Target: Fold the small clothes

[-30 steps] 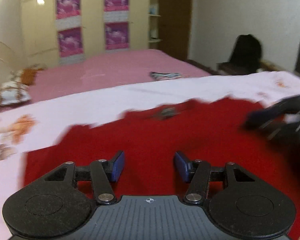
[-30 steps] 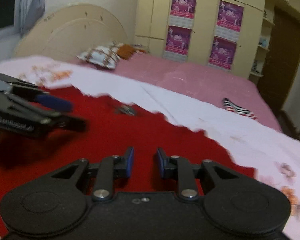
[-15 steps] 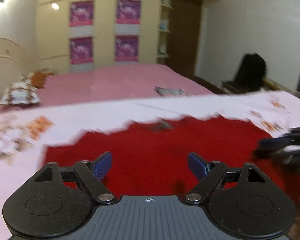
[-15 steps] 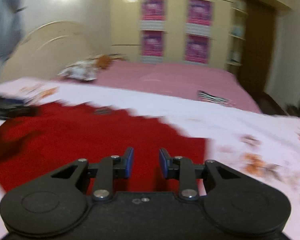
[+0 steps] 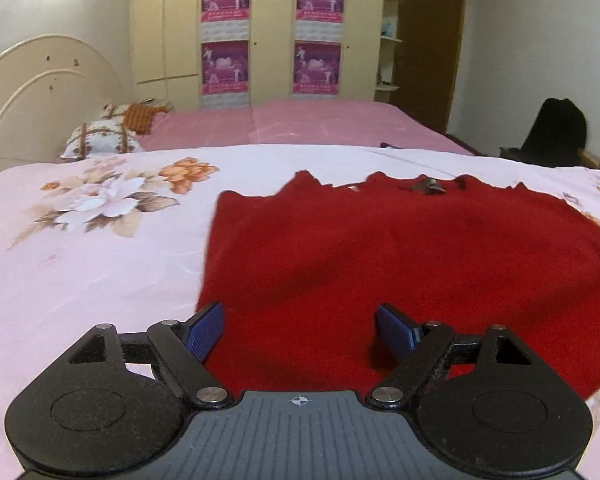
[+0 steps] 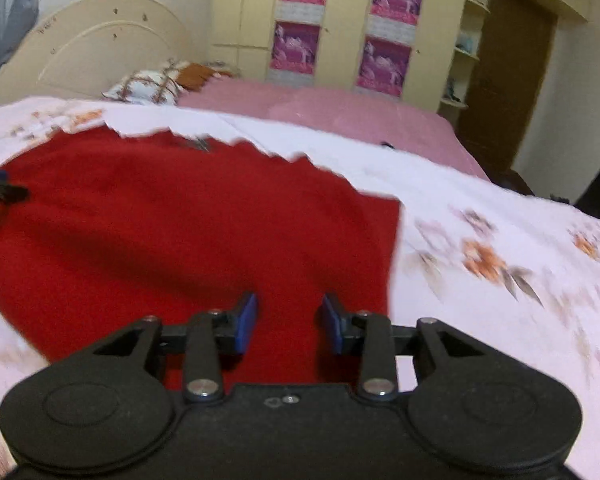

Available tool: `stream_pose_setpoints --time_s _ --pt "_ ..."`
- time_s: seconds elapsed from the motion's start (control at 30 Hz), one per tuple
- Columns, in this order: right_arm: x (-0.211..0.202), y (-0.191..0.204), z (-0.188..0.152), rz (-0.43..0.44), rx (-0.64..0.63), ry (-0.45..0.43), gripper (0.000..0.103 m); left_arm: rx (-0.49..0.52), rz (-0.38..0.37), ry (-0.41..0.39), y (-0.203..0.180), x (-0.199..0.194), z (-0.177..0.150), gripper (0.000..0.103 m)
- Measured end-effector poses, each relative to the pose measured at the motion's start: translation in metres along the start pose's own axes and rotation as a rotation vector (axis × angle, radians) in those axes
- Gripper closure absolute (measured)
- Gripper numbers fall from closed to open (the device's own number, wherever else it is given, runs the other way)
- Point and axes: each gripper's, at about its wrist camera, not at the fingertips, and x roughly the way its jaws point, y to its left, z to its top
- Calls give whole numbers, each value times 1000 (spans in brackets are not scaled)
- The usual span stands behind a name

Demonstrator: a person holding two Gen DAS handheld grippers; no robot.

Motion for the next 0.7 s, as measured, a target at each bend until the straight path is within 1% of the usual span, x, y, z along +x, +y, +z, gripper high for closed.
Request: stream_pose_setpoints --time_s 0.03,0.07,0.1,0.17,0.2,0.27,0.3,0.37,0.4,0.43,0.47,0.5,0.57,0.6,0.63,0.67,0.7 --pt "-4 2 -1 -11 -3 4 71 -7 9 -17 -6 -6 3 20" --pt "-9 6 0 -12 3 -1 73 -12 -3 -38 -10 -10 6 20" --pt "-16 9 1 -1 19 -22 72 -23 -25 -65 -17 -18 7 20" --pt "-28 21 7 52 58 -67 72 -18 -67 -101 -39 -29 8 20" --pt "-35 29 7 81 63 -80 73 1 -82 -104 -52 -31 7 20" --pt "-42 51 7 129 49 -93 73 33 -110 -81 -70 -28 -5 20" --pt "-43 59 5 149 45 -87 73 53 -125 -55 -78 -24 -13 20" --pt "-41 72 -1 162 28 -59 72 113 -112 -12 -87 -21 -28 20" --pt "-40 76 -6 155 15 -36 72 142 -95 5 -86 -20 -37 20" --pt "-37 76 -11 144 -8 -6 72 142 -92 7 -82 -25 -42 20" --pt "-36 76 -17 130 -26 10 72 107 -111 -7 -70 -29 -50 20" --pt "-39 71 -25 129 -31 1 72 88 -114 -6 -64 -34 -52 20" --pt "-46 59 -37 134 -20 10 72 103 -94 1 -57 -38 -52 20" --pt "-50 57 -40 124 -37 16 72 107 -75 2 -57 -40 -50 20" --pt "-53 56 -42 111 -65 18 73 99 -60 -3 -55 -44 -46 20" --pt "-57 54 -40 110 -61 21 74 83 -58 -19 -51 -47 -42 20" --pt "-61 51 -37 114 -29 12 73 64 -55 -33 -47 -50 -41 20"
